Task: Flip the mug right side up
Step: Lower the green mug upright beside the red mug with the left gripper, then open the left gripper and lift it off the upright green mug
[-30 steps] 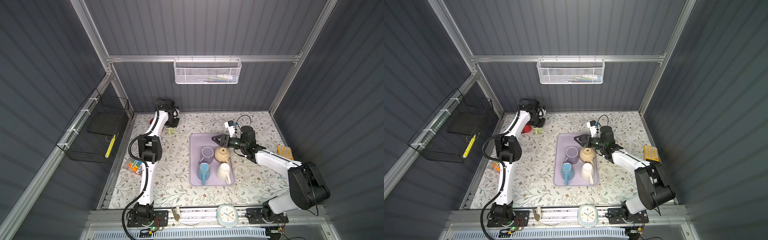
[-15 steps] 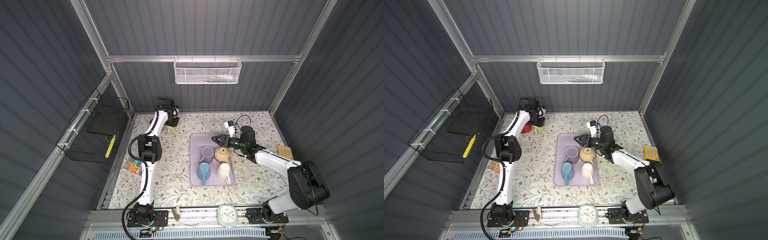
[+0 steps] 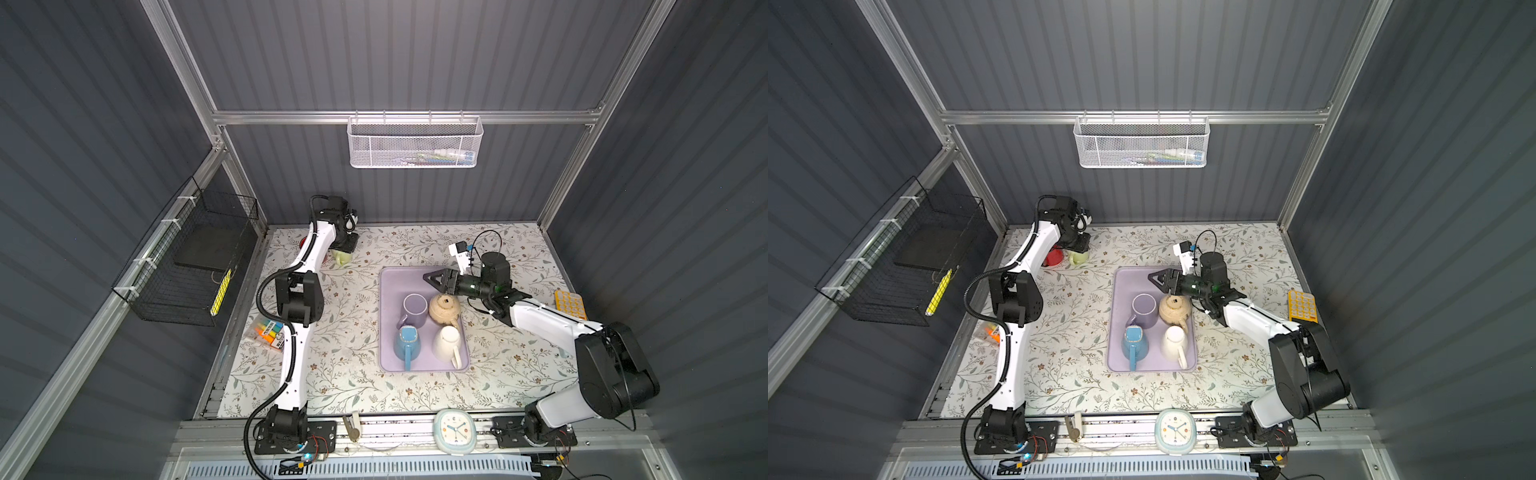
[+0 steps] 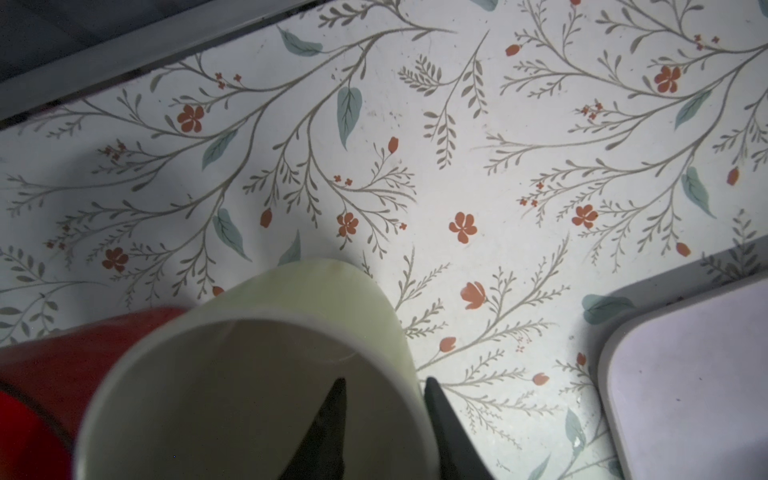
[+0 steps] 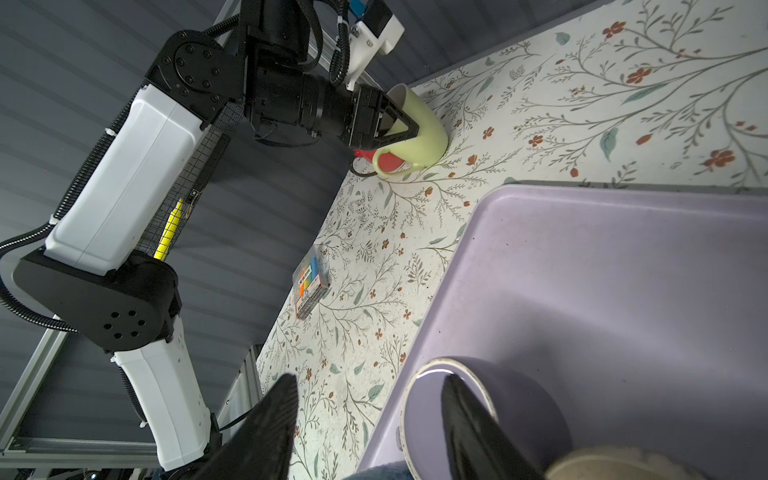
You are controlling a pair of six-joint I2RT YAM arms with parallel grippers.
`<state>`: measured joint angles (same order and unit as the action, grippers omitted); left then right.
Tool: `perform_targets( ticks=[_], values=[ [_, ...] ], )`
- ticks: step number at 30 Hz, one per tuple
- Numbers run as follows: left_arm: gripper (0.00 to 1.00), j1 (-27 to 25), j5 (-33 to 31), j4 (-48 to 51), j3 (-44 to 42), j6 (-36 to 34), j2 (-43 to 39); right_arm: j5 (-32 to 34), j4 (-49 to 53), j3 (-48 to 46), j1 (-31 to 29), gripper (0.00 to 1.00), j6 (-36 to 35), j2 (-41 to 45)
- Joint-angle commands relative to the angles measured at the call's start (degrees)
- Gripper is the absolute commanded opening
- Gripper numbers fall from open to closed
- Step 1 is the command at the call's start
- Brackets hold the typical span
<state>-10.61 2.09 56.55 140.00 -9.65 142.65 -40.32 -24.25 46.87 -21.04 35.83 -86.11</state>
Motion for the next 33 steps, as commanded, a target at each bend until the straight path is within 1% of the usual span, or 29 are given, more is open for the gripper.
perform_targets(
  ticks=[1, 7, 13, 18, 23, 25, 26, 28, 33],
  values=[
    [0.39, 0.5, 1.8, -0.7, 1.6, 1.1, -0.6, 0.1, -1.3, -0.6, 0.1, 0.58, -0.1, -0.7],
    [0.47, 0.6, 2.1, -1.3, 1.2, 1.6, -2.1, 0.3, -1.0, -0.7, 0.0, 0.58, -0.3, -0.7],
    [0.5, 0.6, 2.5, -1.9, 0.3, 1.7, -4.6, 0.7, 0.0, -0.4, 0.1, 0.58, -0.9, -0.4],
    [0.56, 0.5, 3.0, -2.2, -0.5, 1.7, -7.2, 1.2, 2.2, 0.3, 0.0, 0.58, -2.0, 0.1],
    [0.62, 0.4, 3.6, -2.8, -2.4, 1.7, -10.9, 4.0, 11.3, 2.6, -0.1, 0.58, -7.4, 1.3],
    [0.66, 0.2, 4.1, -2.8, -3.6, 1.7, -12.8, 6.4, 17.4, 4.3, 0.0, 0.59, -10.7, 1.8],
    [0.66, 0.0, 4.1, -3.0, -4.4, 1.6, -13.7, 7.6, 20.1, 5.2, 0.0, 0.59, -12.3, 2.0],
    [0.67, -0.6, 4.1, -4.0, -6.8, 1.4, -16.4, 10.1, 25.7, 6.9, 0.1, 0.59, -15.1, 2.4],
    [0.69, -3.0, 2.6, -6.4, -14.8, 0.9, -23.4, 14.8, 33.9, 8.3, 0.2, 0.59, -19.5, 5.0]
  ],
)
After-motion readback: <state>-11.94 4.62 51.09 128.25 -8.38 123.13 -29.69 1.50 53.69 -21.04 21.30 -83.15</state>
